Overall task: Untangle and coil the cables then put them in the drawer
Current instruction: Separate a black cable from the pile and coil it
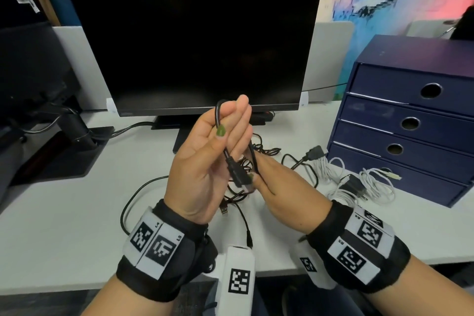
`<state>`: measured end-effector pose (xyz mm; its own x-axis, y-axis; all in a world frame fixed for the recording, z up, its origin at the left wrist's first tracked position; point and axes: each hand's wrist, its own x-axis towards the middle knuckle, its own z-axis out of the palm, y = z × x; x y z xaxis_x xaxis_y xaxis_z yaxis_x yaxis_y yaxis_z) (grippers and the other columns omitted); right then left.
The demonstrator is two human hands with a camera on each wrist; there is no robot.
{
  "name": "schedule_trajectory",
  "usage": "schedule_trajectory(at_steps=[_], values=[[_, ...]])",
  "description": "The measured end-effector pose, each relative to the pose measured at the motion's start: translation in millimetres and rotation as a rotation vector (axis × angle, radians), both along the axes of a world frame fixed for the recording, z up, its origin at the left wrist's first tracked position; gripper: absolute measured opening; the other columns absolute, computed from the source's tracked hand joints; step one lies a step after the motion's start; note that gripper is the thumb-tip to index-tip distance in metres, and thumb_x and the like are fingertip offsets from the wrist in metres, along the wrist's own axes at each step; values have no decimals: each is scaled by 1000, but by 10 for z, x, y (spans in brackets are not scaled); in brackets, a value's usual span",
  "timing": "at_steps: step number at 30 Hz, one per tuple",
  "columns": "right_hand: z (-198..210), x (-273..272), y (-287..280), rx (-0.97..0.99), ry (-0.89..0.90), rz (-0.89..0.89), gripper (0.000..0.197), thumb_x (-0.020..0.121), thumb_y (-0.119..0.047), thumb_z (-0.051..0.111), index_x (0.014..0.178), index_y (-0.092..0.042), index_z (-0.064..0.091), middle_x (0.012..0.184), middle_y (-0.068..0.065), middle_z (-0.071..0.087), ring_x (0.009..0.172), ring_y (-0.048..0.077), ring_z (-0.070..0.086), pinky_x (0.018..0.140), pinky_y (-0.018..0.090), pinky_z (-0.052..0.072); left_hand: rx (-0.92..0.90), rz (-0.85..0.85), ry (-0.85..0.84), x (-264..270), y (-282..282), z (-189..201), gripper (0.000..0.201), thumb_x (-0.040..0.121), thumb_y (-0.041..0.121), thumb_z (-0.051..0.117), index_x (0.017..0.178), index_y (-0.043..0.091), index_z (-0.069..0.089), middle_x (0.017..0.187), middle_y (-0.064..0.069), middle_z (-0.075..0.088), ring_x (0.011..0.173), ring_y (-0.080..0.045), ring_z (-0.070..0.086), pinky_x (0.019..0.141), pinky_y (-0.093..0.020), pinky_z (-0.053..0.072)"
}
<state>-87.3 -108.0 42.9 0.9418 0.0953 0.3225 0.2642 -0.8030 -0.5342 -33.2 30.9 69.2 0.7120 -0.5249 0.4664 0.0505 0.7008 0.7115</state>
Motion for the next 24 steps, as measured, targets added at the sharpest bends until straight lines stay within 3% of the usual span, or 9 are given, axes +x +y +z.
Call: schedule_trajectory(at_steps=[4, 7, 9, 11, 13, 15, 17, 20, 24], values=[[29, -24, 25, -129, -52, -38, 16, 92, -2, 45, 105, -11, 51, 97, 1, 42, 78, 22, 49, 69, 40, 46, 264, 304, -420, 2, -39, 4, 34, 92, -4, 47, 121, 15, 48, 143, -1, 49, 135, -15, 43, 110, -32, 37], [76, -48, 21, -140, -55, -34, 13, 92, 1, 45, 97, -8, 53, 97, 2, 44, 79, 22, 49, 71, 39, 46, 426, 425, -653, -11, -22, -9, 43, 92, -9, 43, 125, 20, 44, 148, 4, 41, 138, -8, 37, 109, -26, 35], [124, -69, 20, -54, -33, -22, 17, 96, -4, 44, 95, -18, 52, 92, 0, 50, 81, 17, 50, 74, 31, 44, 510, 517, -787, -8, -1, -9, 46, 92, -9, 44, 130, 17, 42, 149, 9, 38, 136, -4, 38, 106, -20, 37], [166, -89, 7, 67, 38, -31, 30, 98, -10, 42, 93, -39, 44, 78, -6, 56, 75, 8, 52, 71, 23, 43, 573, 626, -942, -6, 16, 13, 48, 92, -6, 46, 134, 19, 41, 147, 15, 38, 133, -1, 42, 101, -15, 39], [183, -116, 1, 126, 66, -33, 36, 99, -14, 42, 94, -50, 41, 69, -14, 57, 71, 0, 54, 66, 14, 41, 634, 693, -1081, 18, 31, 17, 48, 89, -9, 48, 131, 16, 47, 144, 10, 42, 132, -4, 43, 102, -16, 39], [182, -135, -4, 134, 34, -26, 27, 98, -18, 46, 103, -45, 49, 75, -19, 59, 75, -3, 54, 67, 12, 42, 723, 737, -1166, 73, 48, -6, 48, 83, -14, 49, 126, 8, 53, 142, 0, 48, 130, -9, 45, 102, -17, 39], [181, -142, -17, 149, -4, -26, 22, 96, -19, 51, 111, -33, 57, 80, -14, 61, 76, 4, 54, 66, 15, 44, 792, 763, -1207, 114, 54, -36, 49, 79, -15, 49, 124, 4, 55, 135, -6, 54, 123, -13, 49, 98, -16, 39], [179, -134, -51, 187, -51, -30, 18, 92, -16, 56, 105, -27, 62, 70, -21, 56, 68, 4, 51, 64, 13, 40, 883, 757, -1220, 111, 27, -73, 46, 79, -10, 49, 121, 8, 54, 126, -4, 58, 115, -14, 51, 91, -18, 40], [162, -139, -49, 196, -47, -46, 17, 88, -11, 59, 99, -23, 59, 62, -9, 45, 61, 8, 45, 60, 15, 38, 1004, 819, -1236, 149, 12, -119, 44, 79, -1, 53, 120, 15, 55, 114, 0, 64, 103, -16, 57, 83, -21, 43]])
